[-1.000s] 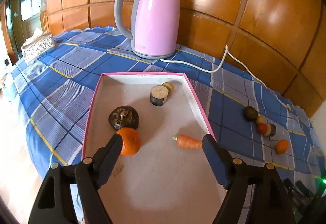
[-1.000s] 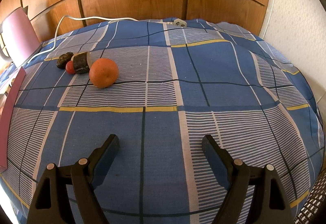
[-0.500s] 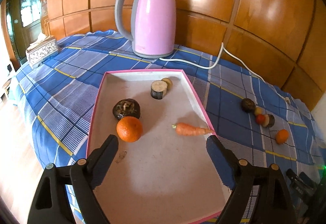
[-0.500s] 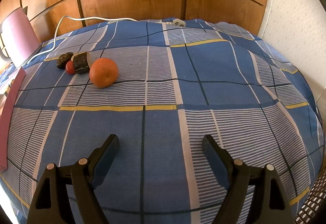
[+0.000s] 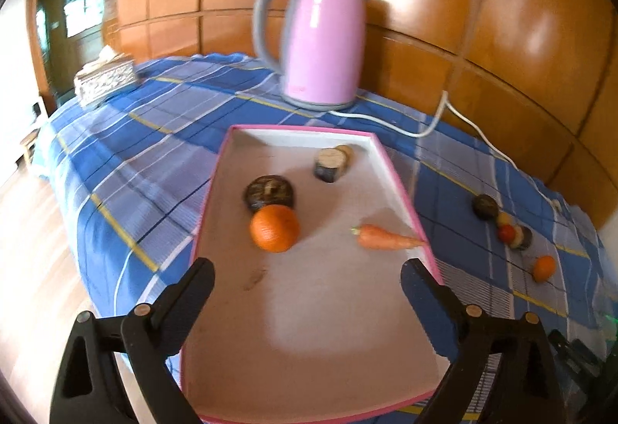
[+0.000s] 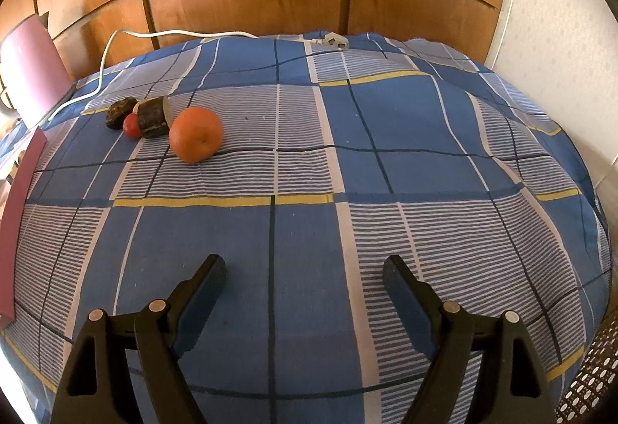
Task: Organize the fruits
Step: 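Move the right tool toward the second small tan round fruit, then close the right tool on the second tan round fruit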
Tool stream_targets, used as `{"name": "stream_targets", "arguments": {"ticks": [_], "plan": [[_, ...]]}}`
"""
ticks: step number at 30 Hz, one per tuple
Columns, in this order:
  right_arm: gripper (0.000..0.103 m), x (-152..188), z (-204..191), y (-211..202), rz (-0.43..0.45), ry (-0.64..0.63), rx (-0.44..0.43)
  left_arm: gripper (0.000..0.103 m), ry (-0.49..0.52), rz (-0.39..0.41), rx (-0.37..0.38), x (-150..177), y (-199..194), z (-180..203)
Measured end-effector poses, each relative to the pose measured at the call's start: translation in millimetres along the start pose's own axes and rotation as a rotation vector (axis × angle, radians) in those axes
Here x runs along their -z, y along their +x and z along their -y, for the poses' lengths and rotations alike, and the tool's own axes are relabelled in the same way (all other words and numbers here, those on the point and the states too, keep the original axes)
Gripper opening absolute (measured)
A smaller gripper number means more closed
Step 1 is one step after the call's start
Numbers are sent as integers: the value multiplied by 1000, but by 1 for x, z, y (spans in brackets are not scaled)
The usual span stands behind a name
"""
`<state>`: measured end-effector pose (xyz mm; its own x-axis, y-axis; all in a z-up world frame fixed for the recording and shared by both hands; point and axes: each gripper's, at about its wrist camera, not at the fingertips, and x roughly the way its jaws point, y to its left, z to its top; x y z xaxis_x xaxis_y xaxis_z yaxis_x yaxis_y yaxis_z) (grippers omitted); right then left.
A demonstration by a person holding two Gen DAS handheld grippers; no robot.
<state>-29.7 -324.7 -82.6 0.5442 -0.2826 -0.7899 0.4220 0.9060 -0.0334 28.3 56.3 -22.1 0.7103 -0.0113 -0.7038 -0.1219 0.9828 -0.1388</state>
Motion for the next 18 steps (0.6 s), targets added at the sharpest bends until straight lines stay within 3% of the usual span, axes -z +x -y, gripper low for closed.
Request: {"name": "stream_targets", "arguments": {"ticks": [1, 3, 6, 11, 18], "plan": [[80, -1, 0, 0, -2, 0, -2, 98, -6, -4, -7, 1, 1, -2], [62, -4, -3, -1, -2, -11, -16, 98, -13, -12, -14, 2, 4, -5], [51, -14, -11, -3, -6, -32, -69, 98, -17, -22, -7, 4, 6, -7], [41, -39, -34, -11, 24, -96, -174, 98, -15, -29, 16, 4, 8, -7], [37, -75, -83, -8, 26, -204, -305, 98, -13, -39, 27, 6, 11, -11]]}}
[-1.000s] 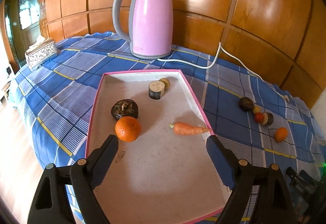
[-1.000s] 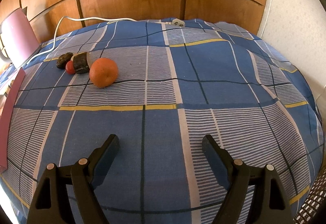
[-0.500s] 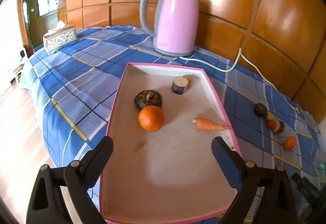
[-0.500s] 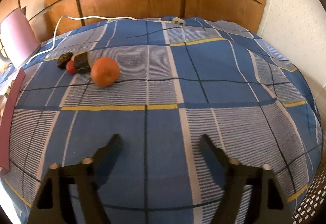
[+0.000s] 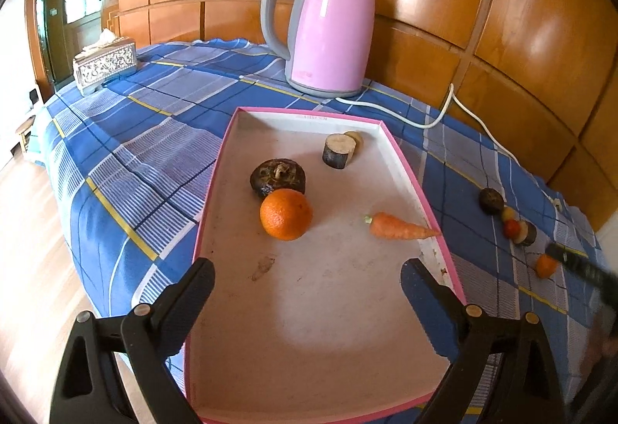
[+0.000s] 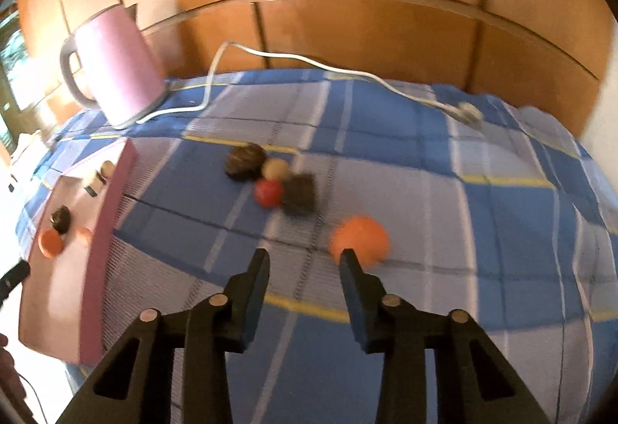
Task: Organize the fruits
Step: 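Close the right tool on the second tan round fruit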
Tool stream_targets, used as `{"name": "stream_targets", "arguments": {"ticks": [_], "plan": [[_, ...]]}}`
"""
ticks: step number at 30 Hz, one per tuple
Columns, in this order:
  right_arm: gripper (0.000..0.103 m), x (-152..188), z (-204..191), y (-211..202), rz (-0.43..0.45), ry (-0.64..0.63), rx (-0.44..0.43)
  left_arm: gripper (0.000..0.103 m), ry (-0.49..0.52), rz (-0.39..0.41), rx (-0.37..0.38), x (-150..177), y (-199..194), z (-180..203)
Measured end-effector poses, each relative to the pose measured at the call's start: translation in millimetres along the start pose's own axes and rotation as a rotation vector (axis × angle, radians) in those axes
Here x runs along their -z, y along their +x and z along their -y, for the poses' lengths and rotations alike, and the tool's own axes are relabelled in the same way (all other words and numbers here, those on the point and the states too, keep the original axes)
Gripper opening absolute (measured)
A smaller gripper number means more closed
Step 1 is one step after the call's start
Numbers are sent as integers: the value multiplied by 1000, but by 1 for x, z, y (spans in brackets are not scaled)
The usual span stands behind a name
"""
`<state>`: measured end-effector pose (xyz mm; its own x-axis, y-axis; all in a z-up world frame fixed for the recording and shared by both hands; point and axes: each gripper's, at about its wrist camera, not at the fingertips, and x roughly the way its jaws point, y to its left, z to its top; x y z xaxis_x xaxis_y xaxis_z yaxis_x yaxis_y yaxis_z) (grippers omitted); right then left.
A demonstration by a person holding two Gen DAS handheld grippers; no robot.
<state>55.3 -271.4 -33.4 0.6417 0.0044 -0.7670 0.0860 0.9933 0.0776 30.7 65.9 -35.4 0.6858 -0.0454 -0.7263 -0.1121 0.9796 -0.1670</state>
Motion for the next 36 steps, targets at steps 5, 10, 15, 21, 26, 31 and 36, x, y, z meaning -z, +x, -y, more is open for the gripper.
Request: {"name": "stream_targets", "arguments": {"ticks": [5, 10, 15, 21, 26, 31, 36], "plan": [[37, -34, -21, 22, -17, -81, -10, 98, -19, -14, 2, -1, 5, -5], [37, -60, -31, 51, -57, -137, 9, 98, -28, -19, 3, -2, 7, -9], [37, -77, -41, 85, -138, -204, 12, 98, -38, -28, 2, -3, 10, -12], [29, -77, -47, 107, -213, -302, 23, 98, -49, -41, 3, -3, 14, -14], [26, -72, -40, 105, -210, -292, 22, 98, -35, -33, 9, -2, 10, -11], [26, -70, -40, 104, -202, -284, 29, 98, -26, -28, 7, -1, 5, -9], [24, -69, -42, 95, -166, -259, 40, 98, -40, -17, 4, -2, 2, -13]]}}
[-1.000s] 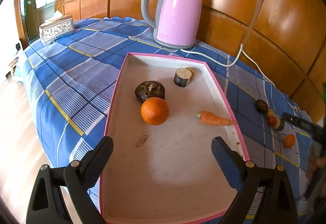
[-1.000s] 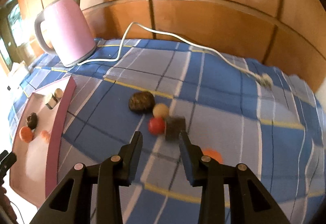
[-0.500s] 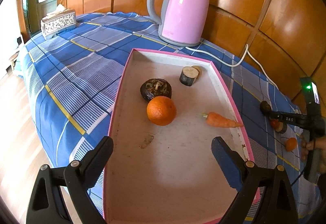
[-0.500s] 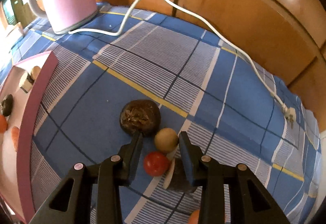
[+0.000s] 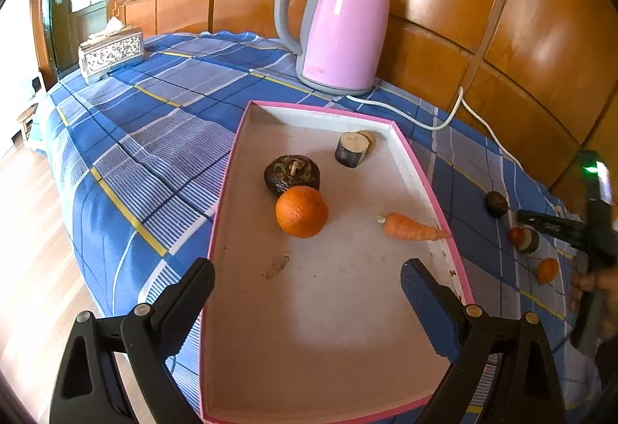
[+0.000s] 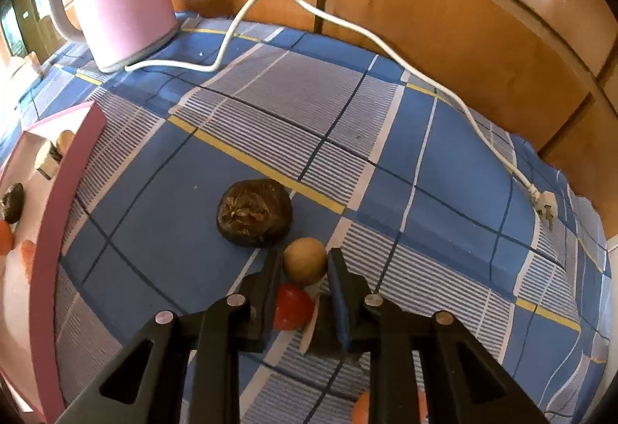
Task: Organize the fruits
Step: 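Close the right tool on the second tan round fruit, then carry the tan fruit into the tray and open the right tool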
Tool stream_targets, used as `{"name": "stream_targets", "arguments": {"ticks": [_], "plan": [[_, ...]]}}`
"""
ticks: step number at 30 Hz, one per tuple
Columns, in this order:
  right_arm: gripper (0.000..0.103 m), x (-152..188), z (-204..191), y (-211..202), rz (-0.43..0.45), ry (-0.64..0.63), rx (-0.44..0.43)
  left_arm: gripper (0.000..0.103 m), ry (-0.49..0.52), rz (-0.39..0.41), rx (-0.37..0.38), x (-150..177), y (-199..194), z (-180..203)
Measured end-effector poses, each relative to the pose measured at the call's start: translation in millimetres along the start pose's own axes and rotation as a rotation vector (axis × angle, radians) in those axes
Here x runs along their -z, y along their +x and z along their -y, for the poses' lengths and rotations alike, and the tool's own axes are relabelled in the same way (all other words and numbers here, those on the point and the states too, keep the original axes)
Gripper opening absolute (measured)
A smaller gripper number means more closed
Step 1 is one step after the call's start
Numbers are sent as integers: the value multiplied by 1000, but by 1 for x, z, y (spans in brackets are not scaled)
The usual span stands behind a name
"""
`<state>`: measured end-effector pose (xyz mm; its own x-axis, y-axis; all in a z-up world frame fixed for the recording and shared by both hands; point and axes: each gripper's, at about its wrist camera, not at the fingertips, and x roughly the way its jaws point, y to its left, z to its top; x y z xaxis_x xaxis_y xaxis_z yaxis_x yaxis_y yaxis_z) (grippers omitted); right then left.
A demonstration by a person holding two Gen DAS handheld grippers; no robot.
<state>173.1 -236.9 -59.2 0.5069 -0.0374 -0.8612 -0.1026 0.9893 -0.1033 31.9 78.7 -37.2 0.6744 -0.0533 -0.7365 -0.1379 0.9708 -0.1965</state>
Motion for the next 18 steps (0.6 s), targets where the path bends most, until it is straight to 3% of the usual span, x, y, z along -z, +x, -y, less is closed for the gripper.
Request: {"name": "stream_targets", "arguments": {"ticks": [8, 18], "plan": [[24, 28, -10, -71, 190, 78, -82, 98, 0, 5, 12, 2, -3, 3], [24, 67, -71, -88, 167, 8, -234, 98, -5, 31, 4, 3, -14, 0]]}}
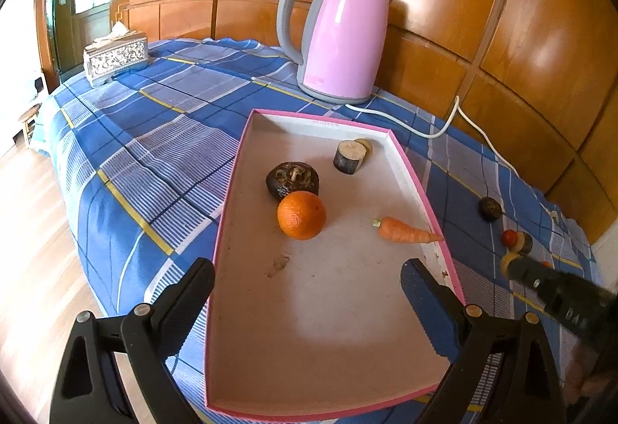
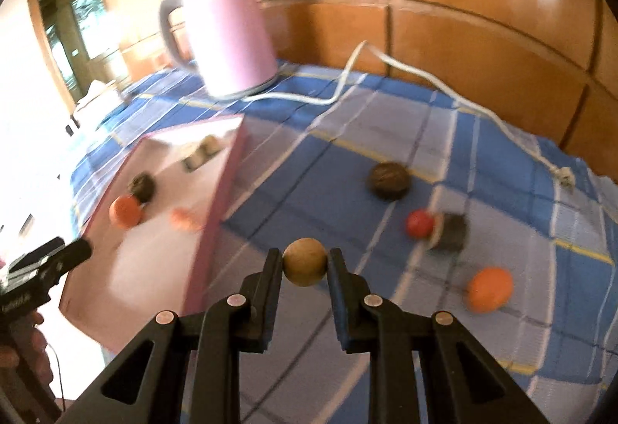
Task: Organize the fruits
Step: 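Carry the tan fruit into the tray and open the right tool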
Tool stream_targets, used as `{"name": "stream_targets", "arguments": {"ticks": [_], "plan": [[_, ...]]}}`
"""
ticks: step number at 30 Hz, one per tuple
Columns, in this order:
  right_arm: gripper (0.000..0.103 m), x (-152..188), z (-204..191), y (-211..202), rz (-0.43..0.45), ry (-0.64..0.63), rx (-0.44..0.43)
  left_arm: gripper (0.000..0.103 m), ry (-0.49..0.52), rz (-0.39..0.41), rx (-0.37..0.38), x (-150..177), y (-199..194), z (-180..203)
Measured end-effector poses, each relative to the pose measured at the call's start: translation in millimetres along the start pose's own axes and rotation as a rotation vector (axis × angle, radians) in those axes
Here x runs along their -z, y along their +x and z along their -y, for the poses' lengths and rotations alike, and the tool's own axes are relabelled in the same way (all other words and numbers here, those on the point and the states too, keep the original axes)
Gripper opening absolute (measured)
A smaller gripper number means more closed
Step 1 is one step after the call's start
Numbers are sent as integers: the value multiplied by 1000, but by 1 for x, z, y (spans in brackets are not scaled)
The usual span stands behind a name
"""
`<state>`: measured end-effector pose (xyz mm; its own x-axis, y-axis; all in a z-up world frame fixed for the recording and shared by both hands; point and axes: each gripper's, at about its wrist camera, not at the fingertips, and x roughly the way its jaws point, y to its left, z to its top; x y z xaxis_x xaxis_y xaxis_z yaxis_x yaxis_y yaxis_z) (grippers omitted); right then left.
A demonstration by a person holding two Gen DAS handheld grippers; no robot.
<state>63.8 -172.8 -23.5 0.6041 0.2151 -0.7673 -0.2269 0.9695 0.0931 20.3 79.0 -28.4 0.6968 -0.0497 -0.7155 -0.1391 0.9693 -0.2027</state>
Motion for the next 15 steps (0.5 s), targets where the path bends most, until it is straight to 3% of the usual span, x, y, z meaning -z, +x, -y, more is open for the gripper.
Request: {"name": "stream_targets", "arguments": {"ticks": [6, 15], "plan": [[24, 15, -28, 1, -30, -14, -68, 98, -3, 5, 3, 1, -2, -1], [24, 9, -67, 8, -48, -77, -130, 98, -37, -1, -5, 0, -1, -10]]}}
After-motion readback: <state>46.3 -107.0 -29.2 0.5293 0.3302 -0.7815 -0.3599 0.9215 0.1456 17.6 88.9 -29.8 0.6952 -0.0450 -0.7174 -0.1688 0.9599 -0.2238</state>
